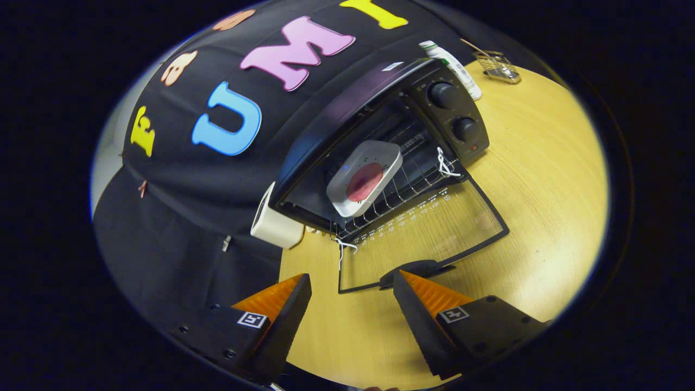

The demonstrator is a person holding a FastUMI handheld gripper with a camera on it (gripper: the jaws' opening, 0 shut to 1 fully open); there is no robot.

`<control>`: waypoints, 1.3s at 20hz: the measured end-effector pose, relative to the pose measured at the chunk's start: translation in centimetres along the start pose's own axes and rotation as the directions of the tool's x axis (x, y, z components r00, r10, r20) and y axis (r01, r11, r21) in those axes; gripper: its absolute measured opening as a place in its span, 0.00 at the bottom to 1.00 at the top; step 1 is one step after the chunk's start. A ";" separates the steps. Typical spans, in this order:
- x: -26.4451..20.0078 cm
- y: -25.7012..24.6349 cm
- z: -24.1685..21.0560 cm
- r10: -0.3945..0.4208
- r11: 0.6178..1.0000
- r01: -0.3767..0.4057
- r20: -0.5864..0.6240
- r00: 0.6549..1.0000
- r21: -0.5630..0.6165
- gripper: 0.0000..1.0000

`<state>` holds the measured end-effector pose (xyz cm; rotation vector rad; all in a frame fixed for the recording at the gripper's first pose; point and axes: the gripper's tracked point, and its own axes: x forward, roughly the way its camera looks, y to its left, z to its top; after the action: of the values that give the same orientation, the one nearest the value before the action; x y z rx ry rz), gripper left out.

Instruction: Open the toaster oven, put the food inside, and close the toaster oven door.

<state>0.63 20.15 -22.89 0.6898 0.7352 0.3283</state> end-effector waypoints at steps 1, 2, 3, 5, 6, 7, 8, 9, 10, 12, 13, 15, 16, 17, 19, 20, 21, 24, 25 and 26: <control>0.0 0.0 -0.6 -0.004 0.998 0.004 -0.010 1.000 -0.055 0.98; -0.1 0.0 -1.1 -0.015 0.994 0.013 -0.020 1.000 -0.112 0.98; -0.2 -0.2 -1.6 -0.024 0.985 0.018 -0.029 0.999 -0.172 0.98; -0.1 -0.3 -1.9 -0.047 0.957 0.040 -0.015 0.999 -0.288 0.98; -0.2 -0.7 -2.2 -0.074 0.937 0.067 -0.008 0.997 -0.343 0.98; 0.1 -1.2 -2.6 -0.099 0.920 0.089 -0.007 0.995 -0.382 0.98; 0.2 -2.1 -2.9 -0.138 0.898 0.123 -0.006 0.990 -0.422 0.98; 0.1 -3.1 -3.7 -0.172 0.877 0.150 -0.007 0.985 -0.456 0.99; 0.3 -4.0 -3.9 -0.208 0.855 0.178 -0.008 0.978 -0.487 0.99; 0.3 -5.8 -4.8 -0.280 0.813 0.228 -0.018 0.960 -0.535 0.99; 0.3 -6.5 -5.1 -0.309 0.795 0.247 -0.021 0.951 -0.554 0.99; 0.5 -7.9 -5.7 -0.358 0.762 0.276 -0.026 0.933 -0.586 0.99; 0.7 -8.4 -5.8 -0.373 0.751 0.285 -0.025 0.928 -0.596 0.99; 1.0 -8.8 -5.9 -0.384 0.741 0.294 -0.021 0.923 -0.604 0.99; 1.7 -9.7 -5.8 -0.415 0.725 0.321 -0.014 0.910 -0.610 0.99; 2.1 -10.2 -5.7 -0.431 0.720 0.337 -0.010 0.902 -0.607 0.99; 2.5 -10.6 -5.8 -0.445 0.719 0.349 -0.013 0.896 -0.601 0.99; 3.8 -11.1 -5.8 -0.464 0.727 0.365 -0.024 0.885 -0.582 0.99; 4.1 -11.2 -5.6 -0.470 0.727 0.374 -0.020 0.882 -0.576 0.99; 4.5 -11.2 -5.1 -0.469 0.727 0.382 -0.007 0.883 -0.571 0.99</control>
<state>0.64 16.51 -35.51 -0.0775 0.8682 0.1515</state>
